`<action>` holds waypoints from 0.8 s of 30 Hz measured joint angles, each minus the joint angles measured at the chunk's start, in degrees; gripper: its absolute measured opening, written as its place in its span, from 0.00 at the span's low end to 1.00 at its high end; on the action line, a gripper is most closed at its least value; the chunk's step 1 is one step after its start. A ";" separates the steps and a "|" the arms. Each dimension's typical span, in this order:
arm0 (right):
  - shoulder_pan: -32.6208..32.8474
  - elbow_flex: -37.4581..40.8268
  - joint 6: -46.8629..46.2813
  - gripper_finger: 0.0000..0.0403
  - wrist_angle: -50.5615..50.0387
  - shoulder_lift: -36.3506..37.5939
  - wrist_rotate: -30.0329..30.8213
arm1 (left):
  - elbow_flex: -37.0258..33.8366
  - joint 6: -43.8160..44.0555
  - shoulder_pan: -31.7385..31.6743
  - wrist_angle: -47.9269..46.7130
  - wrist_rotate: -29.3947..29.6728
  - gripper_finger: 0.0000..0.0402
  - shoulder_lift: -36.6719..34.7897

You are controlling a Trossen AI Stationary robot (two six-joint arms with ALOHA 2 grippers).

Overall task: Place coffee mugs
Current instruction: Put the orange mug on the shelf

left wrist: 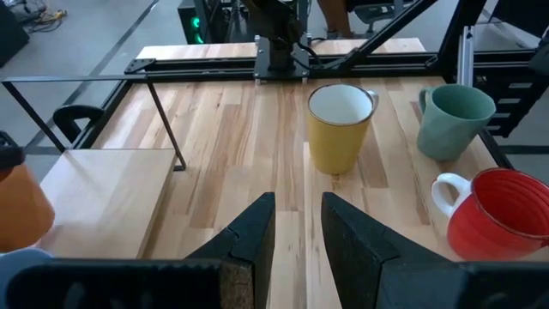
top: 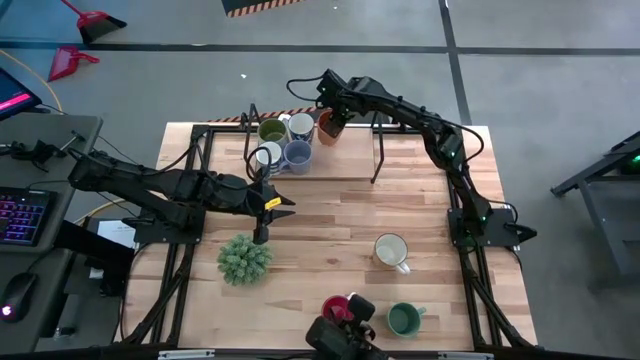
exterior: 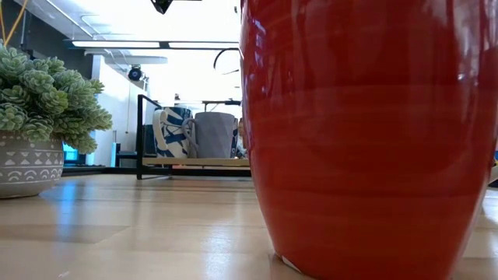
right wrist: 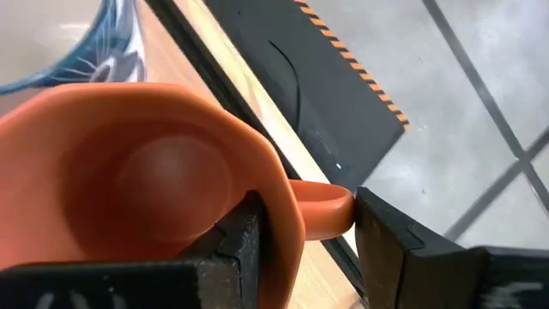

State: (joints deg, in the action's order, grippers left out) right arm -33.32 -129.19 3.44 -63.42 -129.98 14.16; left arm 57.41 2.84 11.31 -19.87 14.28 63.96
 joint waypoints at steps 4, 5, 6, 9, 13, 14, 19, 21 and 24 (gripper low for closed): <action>0.37 0.00 1.31 0.29 -0.11 -0.47 -1.09 | 0.00 -0.45 0.00 -0.01 -0.07 0.21 0.00; 0.50 0.00 1.08 0.29 0.08 -0.64 -0.56 | 0.00 -0.46 0.00 -0.01 -0.07 0.21 0.00; 0.54 0.00 1.05 0.29 0.16 -0.86 -0.71 | 0.00 -0.45 0.00 0.01 -0.07 0.21 -0.02; 0.70 0.00 0.26 0.29 0.89 -1.00 -0.02 | -0.02 -0.25 0.00 -0.01 -0.11 0.21 -0.02; 0.64 0.00 0.51 0.29 0.67 -1.81 -0.15 | -0.02 -0.12 0.00 -0.01 -0.15 0.21 -0.02; 0.70 0.00 0.77 0.29 0.61 -2.19 -0.35 | -0.02 -0.12 0.00 0.01 -0.15 0.21 -0.02; 0.77 0.00 1.07 0.29 0.85 -2.82 -0.40 | -0.02 -0.10 0.00 -0.01 -0.17 0.21 -0.02; 0.77 0.00 1.05 0.29 0.88 -2.86 0.47 | -0.02 -0.10 0.00 0.00 -0.17 0.21 -0.02; 0.59 0.00 1.07 0.29 1.14 -2.86 1.93 | -0.02 -0.09 0.00 -0.04 -0.17 0.21 -0.02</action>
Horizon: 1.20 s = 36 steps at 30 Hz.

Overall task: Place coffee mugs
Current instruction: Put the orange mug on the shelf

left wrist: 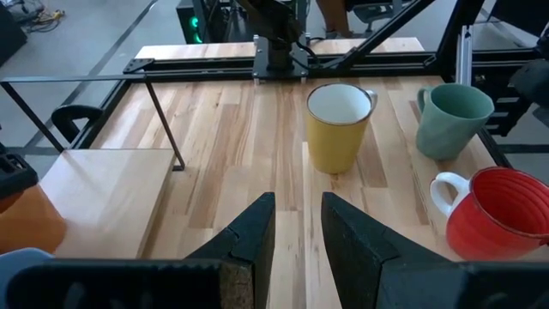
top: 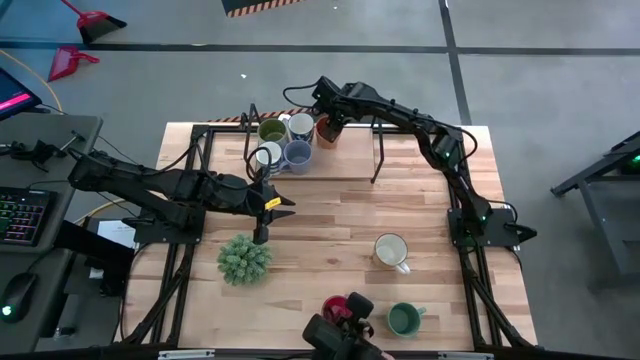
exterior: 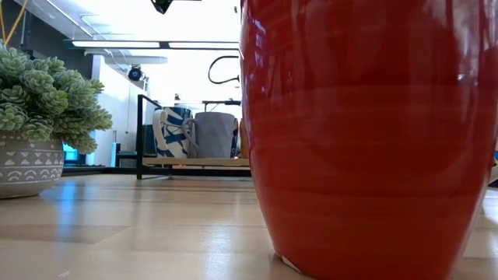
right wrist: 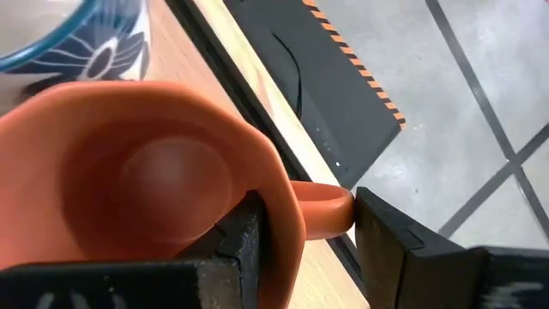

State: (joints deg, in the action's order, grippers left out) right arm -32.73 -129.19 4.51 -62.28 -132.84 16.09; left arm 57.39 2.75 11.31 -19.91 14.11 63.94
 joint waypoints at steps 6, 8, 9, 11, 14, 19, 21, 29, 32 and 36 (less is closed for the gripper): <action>-0.41 0.00 0.08 0.29 -0.22 0.00 -1.56 | 0.00 -0.01 0.00 -0.01 0.00 0.21 0.00; -0.39 0.00 0.32 0.29 -0.25 0.00 -1.51 | 0.00 0.01 -0.01 0.01 0.00 0.21 0.00; -0.39 0.00 0.34 0.29 -0.36 0.00 -1.51 | 0.00 0.00 0.00 0.00 0.00 0.21 0.00; -0.39 0.00 0.35 0.29 -0.75 0.00 -1.53 | 0.00 0.00 -0.01 -0.01 0.00 0.21 0.00; -0.39 0.00 0.43 0.29 -0.83 0.00 -1.46 | 0.00 0.00 0.00 -0.01 0.00 0.21 0.00; -0.32 0.00 -1.96 0.50 -0.52 0.00 2.29 | 0.00 0.01 0.00 0.00 0.00 0.21 0.00; -0.39 0.00 -2.05 0.56 -0.72 0.00 2.16 | 0.00 0.01 0.00 0.00 0.00 0.21 0.00; 0.07 0.00 -0.74 0.58 -0.73 0.00 -0.55 | 0.00 0.04 0.00 -0.01 0.00 0.21 0.00; 0.16 -0.02 0.00 0.57 -0.73 0.04 -1.88 | 0.00 0.04 0.00 -0.01 0.00 0.21 0.00; 0.20 -0.02 0.03 0.57 -0.77 0.07 -1.67 | 0.00 0.04 0.00 -0.04 0.01 0.21 0.00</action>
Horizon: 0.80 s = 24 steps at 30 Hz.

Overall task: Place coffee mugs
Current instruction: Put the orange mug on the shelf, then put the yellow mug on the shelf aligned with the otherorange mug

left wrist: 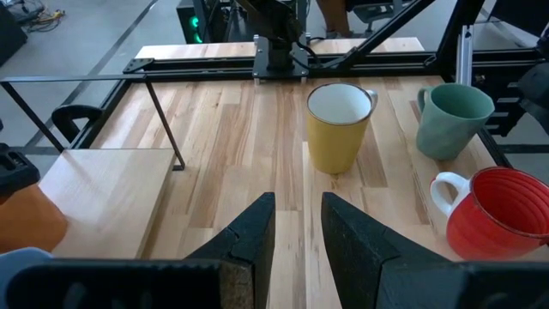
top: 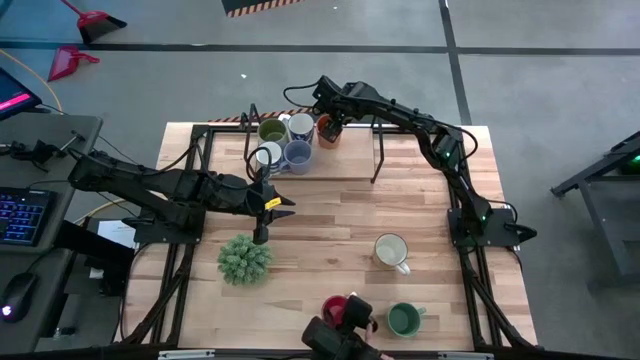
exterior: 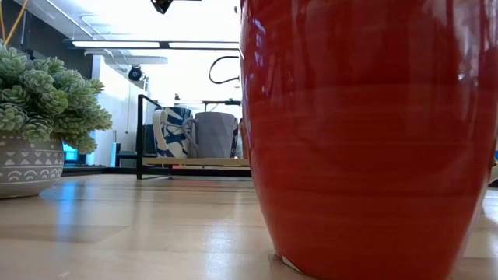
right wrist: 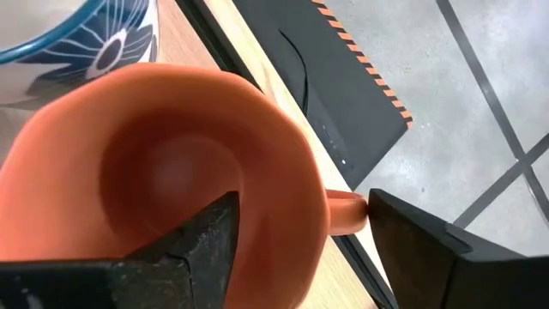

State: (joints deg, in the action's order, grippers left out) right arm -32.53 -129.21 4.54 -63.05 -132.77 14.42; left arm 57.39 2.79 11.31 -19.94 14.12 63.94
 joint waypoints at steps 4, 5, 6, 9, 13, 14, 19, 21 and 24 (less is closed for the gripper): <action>0.02 -0.96 0.23 0.57 -1.48 -0.02 -0.39 | 0.00 0.00 0.00 -0.02 0.00 0.21 0.00; 0.14 -1.49 0.30 0.57 -1.65 -0.02 -0.57 | 0.00 0.00 -0.01 -0.02 -0.01 0.21 0.00; 0.29 -2.19 0.40 0.57 -1.67 -0.02 -0.52 | 0.00 0.00 0.00 -0.02 0.01 0.21 0.00; 0.45 -5.27 0.77 0.57 -3.40 -0.02 -0.91 | 0.00 0.00 0.00 -0.11 0.00 0.21 0.00; 0.72 -4.85 0.92 0.57 -4.96 1.95 -1.18 | 0.00 0.00 -0.02 -0.46 -0.01 0.21 0.00; 0.72 -4.88 0.75 0.57 -5.72 2.48 -0.95 | 0.00 0.00 -0.02 -0.59 0.01 0.21 0.00; 2.13 -4.91 -0.94 0.57 -10.72 6.12 -2.49 | 0.00 -0.67 -0.02 -1.53 0.11 0.21 0.02; 3.63 -4.87 -0.23 0.57 -11.20 8.32 -3.13 | 0.00 -1.40 -0.01 -1.51 0.18 0.21 0.02; 5.93 -4.87 1.11 0.57 -11.54 12.18 -3.33 | 0.00 -2.29 -0.02 -1.35 0.19 0.21 0.02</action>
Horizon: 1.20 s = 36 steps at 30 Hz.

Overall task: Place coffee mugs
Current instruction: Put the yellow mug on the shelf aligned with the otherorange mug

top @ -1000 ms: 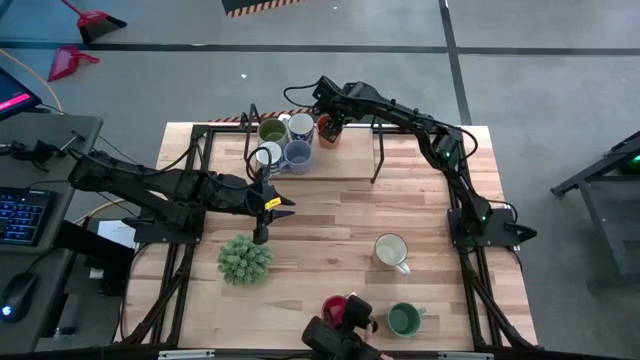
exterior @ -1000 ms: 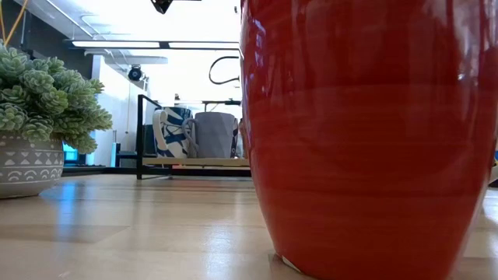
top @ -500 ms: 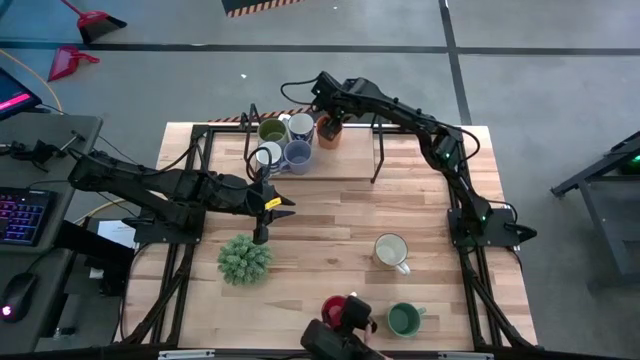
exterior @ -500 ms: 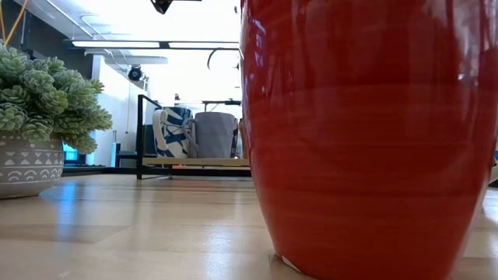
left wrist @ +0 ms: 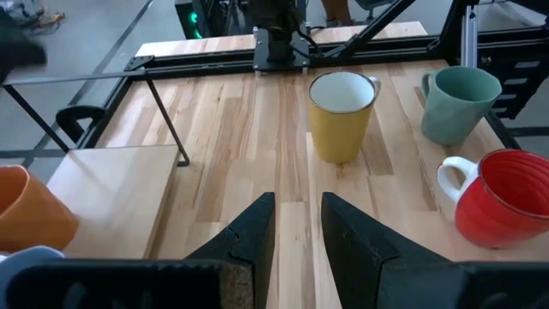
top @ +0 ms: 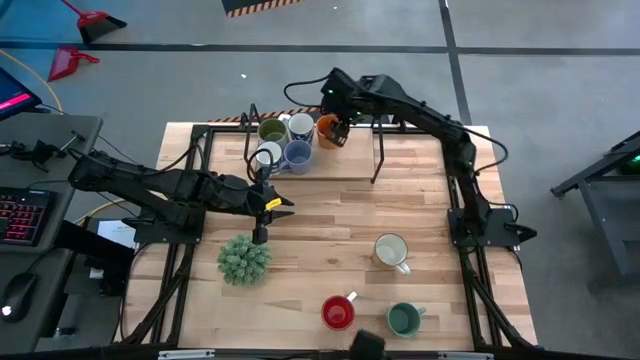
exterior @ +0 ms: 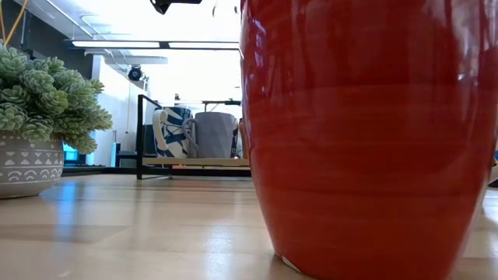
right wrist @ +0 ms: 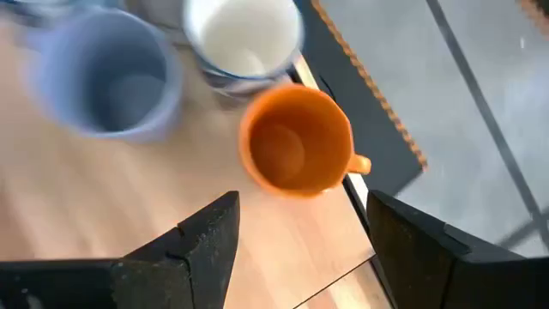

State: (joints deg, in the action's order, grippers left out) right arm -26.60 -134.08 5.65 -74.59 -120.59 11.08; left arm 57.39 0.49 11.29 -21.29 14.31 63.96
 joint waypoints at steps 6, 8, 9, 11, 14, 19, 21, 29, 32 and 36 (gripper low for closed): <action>4.99 0.00 0.73 0.57 -8.03 9.50 -1.43 | 0.00 -0.10 0.01 0.04 0.00 0.21 0.00; 6.50 0.00 0.33 0.57 -12.45 12.86 -2.88 | 0.00 -0.11 0.00 0.06 0.00 0.21 0.00; 7.43 0.00 0.14 0.57 -14.33 14.50 -3.71 | 0.00 -0.11 0.01 0.06 0.00 0.21 0.00; 8.97 0.00 -0.98 0.57 -15.79 17.84 -5.59 | 0.00 -0.10 0.00 0.15 0.00 0.21 0.00; 11.65 -0.01 -2.01 0.57 -15.26 22.89 -7.66 | 0.00 0.68 0.00 0.17 0.00 0.21 0.00; 16.56 0.00 -4.41 0.57 -15.45 30.46 -6.59 | 0.00 2.31 0.01 0.54 -0.01 0.21 0.00; 18.79 0.31 -5.89 0.57 -15.28 33.28 -5.32 | 0.00 2.34 0.00 0.72 0.00 0.21 0.00; 29.35 31.08 -11.88 0.57 -1.69 49.91 4.79 | 0.00 2.45 0.01 3.63 0.00 0.21 -0.02; 31.82 46.23 -12.15 0.57 11.40 58.80 4.65 | 0.00 2.43 0.02 5.19 0.00 0.21 0.00; 32.71 61.30 -16.60 0.57 22.33 68.84 3.49 | 0.00 2.45 0.02 6.11 0.00 0.21 0.00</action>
State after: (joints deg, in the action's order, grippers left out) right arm 6.11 -72.79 -10.94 -52.26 -51.76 14.57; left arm 57.39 2.94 11.31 -15.19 14.31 63.96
